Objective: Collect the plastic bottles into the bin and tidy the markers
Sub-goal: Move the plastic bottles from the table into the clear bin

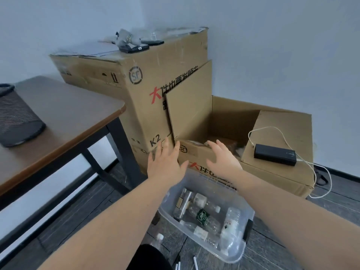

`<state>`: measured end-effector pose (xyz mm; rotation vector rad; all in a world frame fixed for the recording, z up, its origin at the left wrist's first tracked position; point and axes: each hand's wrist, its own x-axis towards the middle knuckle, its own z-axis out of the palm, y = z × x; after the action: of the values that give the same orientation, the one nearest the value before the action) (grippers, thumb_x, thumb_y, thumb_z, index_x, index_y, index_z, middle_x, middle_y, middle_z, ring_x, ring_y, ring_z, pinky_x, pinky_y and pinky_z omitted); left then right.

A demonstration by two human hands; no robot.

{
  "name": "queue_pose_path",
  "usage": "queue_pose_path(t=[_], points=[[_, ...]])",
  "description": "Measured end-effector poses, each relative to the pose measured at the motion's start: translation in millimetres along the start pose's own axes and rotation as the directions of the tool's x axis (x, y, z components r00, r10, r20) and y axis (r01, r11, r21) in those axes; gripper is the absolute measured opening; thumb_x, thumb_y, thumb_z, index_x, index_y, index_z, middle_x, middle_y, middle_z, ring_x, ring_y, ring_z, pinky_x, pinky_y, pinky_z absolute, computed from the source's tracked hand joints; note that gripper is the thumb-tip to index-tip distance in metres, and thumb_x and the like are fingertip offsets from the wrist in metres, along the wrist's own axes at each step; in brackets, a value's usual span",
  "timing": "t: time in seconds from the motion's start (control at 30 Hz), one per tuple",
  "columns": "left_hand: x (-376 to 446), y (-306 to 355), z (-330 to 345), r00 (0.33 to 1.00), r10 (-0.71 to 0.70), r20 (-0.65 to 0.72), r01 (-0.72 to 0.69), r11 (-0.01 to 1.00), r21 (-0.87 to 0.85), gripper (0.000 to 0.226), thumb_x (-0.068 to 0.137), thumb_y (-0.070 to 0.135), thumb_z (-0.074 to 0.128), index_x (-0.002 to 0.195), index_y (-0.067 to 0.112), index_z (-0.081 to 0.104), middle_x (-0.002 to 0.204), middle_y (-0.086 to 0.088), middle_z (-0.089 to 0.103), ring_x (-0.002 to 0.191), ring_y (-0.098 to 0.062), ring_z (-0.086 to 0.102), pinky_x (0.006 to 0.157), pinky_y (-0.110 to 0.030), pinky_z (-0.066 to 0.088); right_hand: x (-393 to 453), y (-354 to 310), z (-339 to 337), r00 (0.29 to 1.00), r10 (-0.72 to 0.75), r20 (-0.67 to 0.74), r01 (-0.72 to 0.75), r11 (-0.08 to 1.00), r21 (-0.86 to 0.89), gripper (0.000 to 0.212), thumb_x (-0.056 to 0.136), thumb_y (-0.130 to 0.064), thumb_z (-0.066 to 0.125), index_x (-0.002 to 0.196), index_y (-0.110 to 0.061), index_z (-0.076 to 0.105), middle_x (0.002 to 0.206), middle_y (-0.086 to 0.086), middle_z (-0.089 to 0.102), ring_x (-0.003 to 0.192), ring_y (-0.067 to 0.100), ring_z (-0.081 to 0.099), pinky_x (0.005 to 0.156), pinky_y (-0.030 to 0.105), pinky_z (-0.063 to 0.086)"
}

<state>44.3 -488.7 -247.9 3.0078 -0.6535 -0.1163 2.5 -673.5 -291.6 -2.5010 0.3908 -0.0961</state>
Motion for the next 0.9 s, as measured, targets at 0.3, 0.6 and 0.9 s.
queue_pose_path(t=[0.3, 0.6, 0.9], points=[[-58.3, -35.1, -119.4, 0.973, -0.025, -0.231, 0.047, 0.995, 0.088, 0.071, 0.095, 0.060, 0.029, 0.152, 0.032, -0.003, 0.160, -0.004, -0.014, 0.147, -0.024, -0.013, 0.118, -0.049, 0.003, -25.6, -113.1, -60.9, 0.973, -0.222, -0.060, 0.219, 0.974, -0.062, 0.068, 0.094, -0.031, 0.051, 0.152, -0.030, 0.015, 0.161, 0.002, 0.009, 0.148, 0.022, 0.007, 0.119, 0.048, 0.015], [-161.6, -112.3, -213.4, 0.869, -0.151, -0.471, 0.241, 0.961, 0.135, 0.069, 0.095, 0.060, 0.023, 0.152, 0.033, -0.003, 0.160, -0.001, -0.016, 0.147, -0.021, -0.015, 0.119, -0.046, 0.002, -74.1, -271.0, -105.4, 0.834, -0.522, -0.177, 0.513, 0.853, -0.099, 0.067, 0.095, -0.039, 0.047, 0.152, -0.035, 0.011, 0.161, 0.000, 0.008, 0.148, 0.021, 0.009, 0.119, 0.046, 0.016], [-260.2, -237.2, -244.4, 0.739, -0.406, -0.537, 0.512, 0.857, 0.057, 0.066, 0.096, 0.058, 0.023, 0.153, 0.032, 0.000, 0.160, -0.003, -0.015, 0.147, -0.022, -0.012, 0.118, -0.047, 0.004, -134.3, -435.6, -42.5, 0.679, -0.725, -0.120, 0.734, 0.674, 0.080, 0.065, 0.096, -0.038, 0.048, 0.151, -0.035, 0.015, 0.161, -0.002, 0.010, 0.146, 0.023, 0.016, 0.114, 0.043, 0.026]])
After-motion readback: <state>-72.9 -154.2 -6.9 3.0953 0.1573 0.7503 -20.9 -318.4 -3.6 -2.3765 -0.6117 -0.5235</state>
